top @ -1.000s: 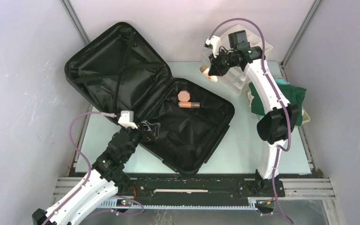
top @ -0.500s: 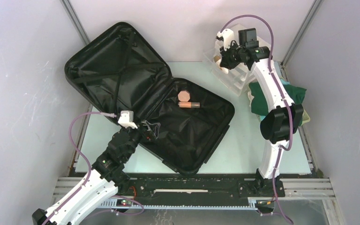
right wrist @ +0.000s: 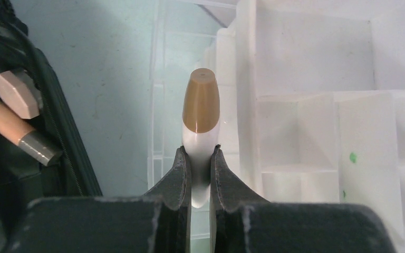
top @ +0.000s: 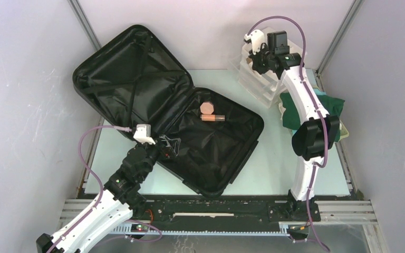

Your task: Open, take out, and arrange the luggage

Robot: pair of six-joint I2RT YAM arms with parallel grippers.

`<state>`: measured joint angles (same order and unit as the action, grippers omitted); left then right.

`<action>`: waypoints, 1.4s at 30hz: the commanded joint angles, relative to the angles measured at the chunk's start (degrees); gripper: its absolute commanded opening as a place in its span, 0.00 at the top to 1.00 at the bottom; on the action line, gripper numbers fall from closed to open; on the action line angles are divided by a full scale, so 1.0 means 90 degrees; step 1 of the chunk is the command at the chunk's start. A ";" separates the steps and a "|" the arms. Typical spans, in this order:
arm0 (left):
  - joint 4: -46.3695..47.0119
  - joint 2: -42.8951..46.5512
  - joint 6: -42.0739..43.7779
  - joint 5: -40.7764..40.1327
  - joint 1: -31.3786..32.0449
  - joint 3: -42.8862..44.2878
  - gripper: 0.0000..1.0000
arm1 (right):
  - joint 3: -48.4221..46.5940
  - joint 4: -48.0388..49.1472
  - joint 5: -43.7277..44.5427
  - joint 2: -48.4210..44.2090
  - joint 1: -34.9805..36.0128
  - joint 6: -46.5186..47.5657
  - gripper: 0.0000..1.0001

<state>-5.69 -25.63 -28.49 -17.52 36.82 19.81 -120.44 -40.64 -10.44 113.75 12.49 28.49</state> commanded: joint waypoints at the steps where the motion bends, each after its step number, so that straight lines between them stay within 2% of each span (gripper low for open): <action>1: 0.0178 -0.0026 -0.0037 0.0052 -0.0037 -0.0024 0.04 | -0.0318 0.0359 0.0405 0.0292 -0.0011 0.0186 0.95; 7: 0.0176 -0.0060 -0.0028 0.0040 -0.0038 -0.0014 0.05 | -0.0667 0.0421 0.0749 0.0768 0.0008 0.0468 0.84; 9: 0.0191 -0.0077 -0.0030 0.0046 -0.0043 -0.0014 0.04 | -0.0763 0.0428 0.0818 0.0863 0.0009 0.0503 0.75; 11: 0.0195 -0.0098 -0.0037 0.0058 -0.0037 -0.0014 0.04 | -0.0787 0.0417 0.0804 0.0896 0.0009 0.0482 0.61; 14: 0.0193 -0.0087 -0.0038 0.0062 -0.0038 -0.0010 0.04 | -0.0795 0.0344 0.0626 0.0889 0.0009 0.0357 0.54; 23: 0.0194 -0.0076 -0.0058 0.0065 -0.0037 -0.0011 0.04 | -0.0856 -0.0130 -0.0904 0.0380 -0.0075 -0.0077 0.54; 31: 0.0196 -0.0059 -0.0113 0.0091 -0.0037 -0.0014 0.04 | -0.0862 -0.1107 -0.3244 -0.0066 -0.0157 0.0480 0.58; 36: 0.0194 -0.0015 -0.0148 0.0111 -0.0038 -0.0033 0.05 | -0.0774 -0.1300 -0.3864 -0.0066 -0.0129 0.0474 0.61; 42: 0.0176 0.0079 -0.0168 0.0091 -0.0043 -0.0071 0.05 | -0.0734 -0.1484 -0.4108 0.0047 -0.0025 0.0516 0.61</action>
<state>-5.28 -25.69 -29.15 -17.15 36.82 19.81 -125.95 -52.14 -43.22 114.89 11.55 32.14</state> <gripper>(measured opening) 0.955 0.388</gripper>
